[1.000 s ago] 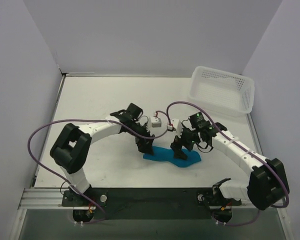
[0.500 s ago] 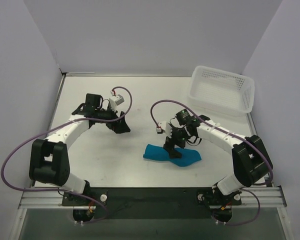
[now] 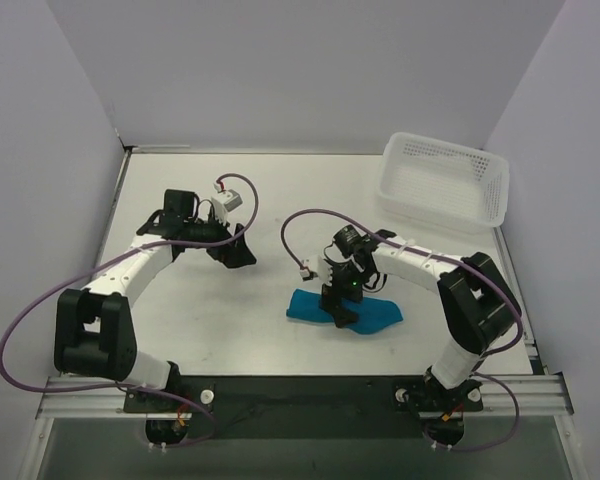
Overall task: Roll the t-shirts
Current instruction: Pick up the T-shirt from the center of the board.
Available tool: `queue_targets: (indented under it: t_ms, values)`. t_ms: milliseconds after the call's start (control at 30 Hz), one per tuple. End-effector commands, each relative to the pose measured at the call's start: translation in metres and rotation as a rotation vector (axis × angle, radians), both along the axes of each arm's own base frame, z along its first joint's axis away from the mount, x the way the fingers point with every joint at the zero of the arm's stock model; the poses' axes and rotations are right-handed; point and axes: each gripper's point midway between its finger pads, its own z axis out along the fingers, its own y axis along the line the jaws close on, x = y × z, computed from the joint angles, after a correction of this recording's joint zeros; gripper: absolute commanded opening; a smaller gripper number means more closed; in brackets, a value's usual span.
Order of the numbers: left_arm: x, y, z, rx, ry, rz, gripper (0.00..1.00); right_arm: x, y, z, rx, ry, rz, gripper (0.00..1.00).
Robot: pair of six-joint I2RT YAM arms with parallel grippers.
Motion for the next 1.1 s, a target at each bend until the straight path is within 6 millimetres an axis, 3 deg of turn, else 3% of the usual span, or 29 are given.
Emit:
queue_targets:
  t_ms: [0,167,267,367,533,567,633,733,767,833,867,933,967,1067]
  values:
    - [0.009,0.007,0.022,-0.008,-0.083,0.027,0.97,-0.012,-0.009,-0.009,-0.090,0.030,0.052,1.00]
    - [0.007,0.015,0.026,-0.002,-0.101,0.048,0.97,-0.018,-0.015,-0.020,-0.128,0.067,0.041,0.96]
    - [0.004,0.018,0.026,-0.004,-0.106,0.057,0.97,-0.016,-0.015,-0.024,-0.145,0.072,0.036,0.82]
    - [0.002,0.018,0.024,-0.010,-0.107,0.065,0.97,-0.022,-0.017,-0.027,-0.163,0.071,0.074,0.56]
    - [0.003,0.020,0.029,-0.004,-0.123,0.070,0.97,-0.039,-0.021,-0.039,-0.222,-0.001,0.185,0.26]
    - [0.003,0.020,0.030,-0.001,-0.127,0.069,0.97,-0.036,-0.021,-0.038,-0.233,-0.034,0.193,0.15]
    - [0.003,0.022,0.031,0.009,-0.132,0.068,0.97,-0.028,-0.016,-0.031,-0.235,-0.078,0.181,0.02]
    - [0.004,0.025,0.038,0.032,-0.152,0.064,0.97,0.002,-0.011,-0.001,-0.231,-0.206,0.117,0.00]
    - [0.007,0.026,0.042,0.040,-0.171,0.061,0.97,0.024,-0.007,0.027,-0.193,-0.297,0.091,0.00]
    - [0.008,0.028,0.045,0.053,-0.178,0.068,0.97,0.048,-0.008,0.059,-0.170,-0.405,0.055,0.00]
    - [0.010,0.029,0.047,0.058,-0.187,0.071,0.97,0.069,-0.008,0.091,-0.141,-0.513,0.045,0.00]
    - [0.013,0.029,0.054,0.056,-0.207,0.073,0.97,0.097,-0.015,0.124,-0.136,-0.640,-0.003,0.00]
    - [0.014,0.030,0.054,0.059,-0.210,0.076,0.97,0.115,-0.023,0.151,-0.116,-0.718,-0.042,0.00]
    - [0.018,0.032,0.058,0.065,-0.217,0.085,0.97,0.156,-0.047,0.192,-0.137,-0.881,-0.127,0.00]
